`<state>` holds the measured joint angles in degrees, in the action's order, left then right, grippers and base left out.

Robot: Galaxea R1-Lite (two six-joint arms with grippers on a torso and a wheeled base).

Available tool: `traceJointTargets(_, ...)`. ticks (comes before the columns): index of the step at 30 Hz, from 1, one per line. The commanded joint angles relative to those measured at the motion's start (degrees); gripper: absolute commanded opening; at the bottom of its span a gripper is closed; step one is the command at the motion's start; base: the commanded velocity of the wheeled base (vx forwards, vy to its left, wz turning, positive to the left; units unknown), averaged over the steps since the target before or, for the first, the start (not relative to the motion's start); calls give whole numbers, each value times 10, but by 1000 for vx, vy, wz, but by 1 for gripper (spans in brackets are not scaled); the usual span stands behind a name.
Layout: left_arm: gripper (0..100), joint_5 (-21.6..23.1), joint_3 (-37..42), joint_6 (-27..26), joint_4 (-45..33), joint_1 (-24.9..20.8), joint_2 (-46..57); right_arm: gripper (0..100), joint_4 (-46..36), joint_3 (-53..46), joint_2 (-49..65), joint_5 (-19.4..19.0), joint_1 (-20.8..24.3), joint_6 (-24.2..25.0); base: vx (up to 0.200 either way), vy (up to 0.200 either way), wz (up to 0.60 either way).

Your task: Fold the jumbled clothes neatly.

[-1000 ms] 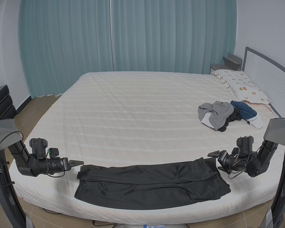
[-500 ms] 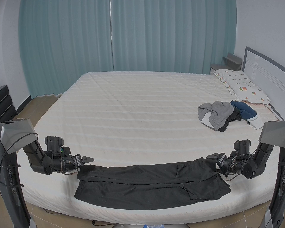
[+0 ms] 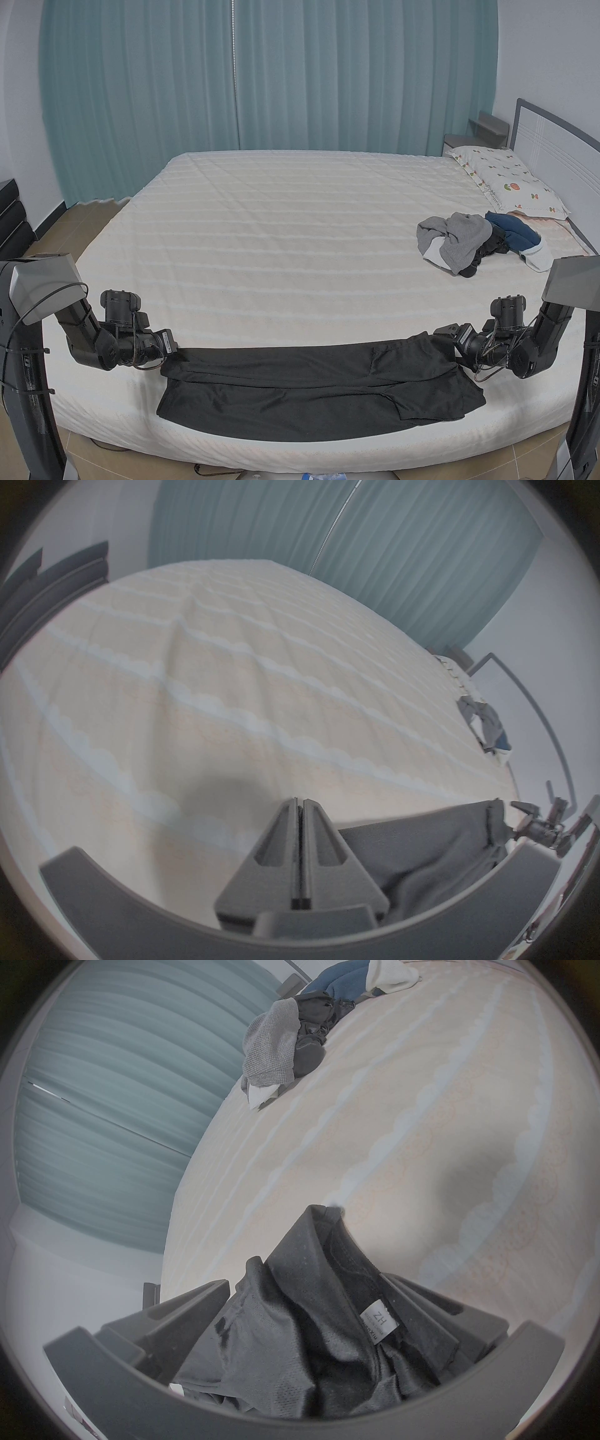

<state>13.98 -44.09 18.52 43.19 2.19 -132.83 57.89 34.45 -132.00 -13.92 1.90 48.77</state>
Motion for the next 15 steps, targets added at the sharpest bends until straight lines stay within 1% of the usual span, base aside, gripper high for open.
traceJointTargets(1,0,-31,-6,-14,2,1,-1,100,3,1,-6,0,0,0,0,0,0)
traceJointTargets(11,0,-33,-12,-10,2,2,1,100,10,18,-5,2,-4,1,0,0,0)
traceJointTargets(14,0,-33,-12,-10,2,1,-1,100,10,33,-19,26,1,0,0,0,0)
traceJointTargets(15,0,-33,-13,-10,2,1,-1,100,10,33,-19,27,1,0,0,0,0)
